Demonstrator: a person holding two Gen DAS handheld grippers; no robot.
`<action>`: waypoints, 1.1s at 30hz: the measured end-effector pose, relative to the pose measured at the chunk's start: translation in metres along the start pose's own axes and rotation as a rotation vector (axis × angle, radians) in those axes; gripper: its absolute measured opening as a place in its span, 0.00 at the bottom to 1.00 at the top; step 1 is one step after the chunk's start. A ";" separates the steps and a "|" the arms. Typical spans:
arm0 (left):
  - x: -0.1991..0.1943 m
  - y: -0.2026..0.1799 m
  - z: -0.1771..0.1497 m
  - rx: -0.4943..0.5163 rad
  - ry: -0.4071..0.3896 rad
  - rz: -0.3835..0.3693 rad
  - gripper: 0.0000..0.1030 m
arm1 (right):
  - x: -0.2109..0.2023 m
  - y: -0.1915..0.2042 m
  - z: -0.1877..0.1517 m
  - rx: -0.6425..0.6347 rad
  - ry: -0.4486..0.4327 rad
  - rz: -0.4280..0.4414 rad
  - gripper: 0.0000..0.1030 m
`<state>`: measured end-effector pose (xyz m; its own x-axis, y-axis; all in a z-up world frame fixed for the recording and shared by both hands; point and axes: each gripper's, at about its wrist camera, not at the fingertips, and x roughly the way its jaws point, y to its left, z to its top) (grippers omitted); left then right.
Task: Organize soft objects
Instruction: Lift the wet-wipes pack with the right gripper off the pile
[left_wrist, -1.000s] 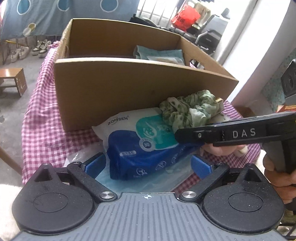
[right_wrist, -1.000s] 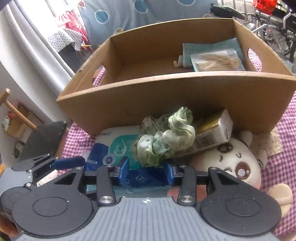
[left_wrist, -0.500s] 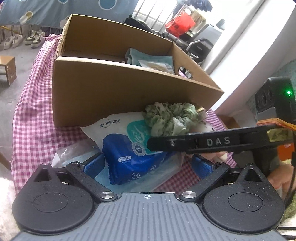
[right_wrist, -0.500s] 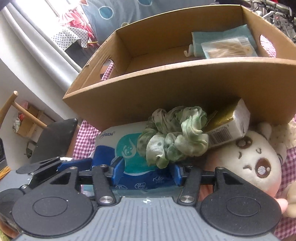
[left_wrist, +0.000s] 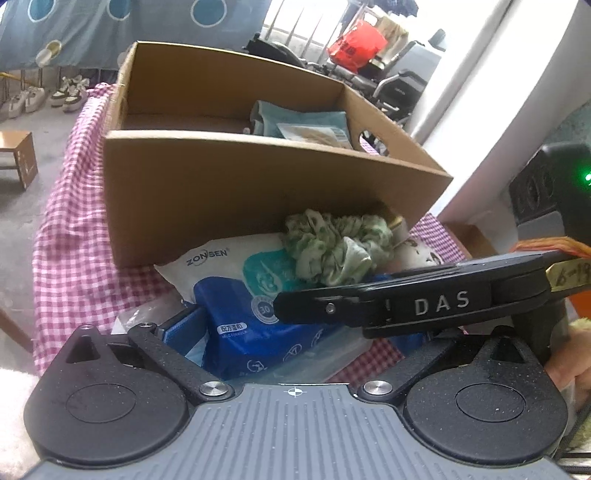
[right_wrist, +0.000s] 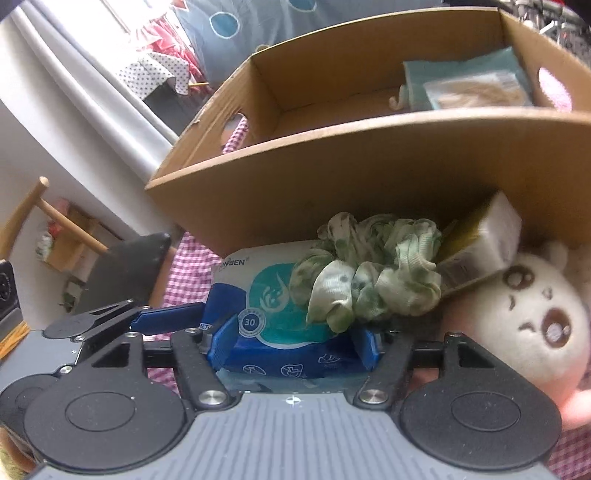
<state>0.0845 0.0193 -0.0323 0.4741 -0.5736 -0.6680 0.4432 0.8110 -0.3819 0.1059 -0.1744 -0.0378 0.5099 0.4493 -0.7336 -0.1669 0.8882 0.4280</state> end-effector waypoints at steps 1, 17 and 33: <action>-0.001 0.001 -0.001 -0.003 -0.005 0.005 0.99 | 0.000 -0.001 0.001 0.009 0.000 0.017 0.67; -0.034 0.026 -0.011 -0.084 -0.023 0.071 0.99 | 0.021 -0.004 0.003 0.133 0.069 0.300 0.67; -0.029 0.040 -0.014 -0.085 -0.018 0.056 0.99 | 0.007 -0.023 0.019 0.209 -0.046 0.113 0.62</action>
<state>0.0775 0.0695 -0.0373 0.5105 -0.5286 -0.6782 0.3497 0.8482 -0.3978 0.1289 -0.1934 -0.0428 0.5367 0.5353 -0.6523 -0.0494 0.7916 0.6090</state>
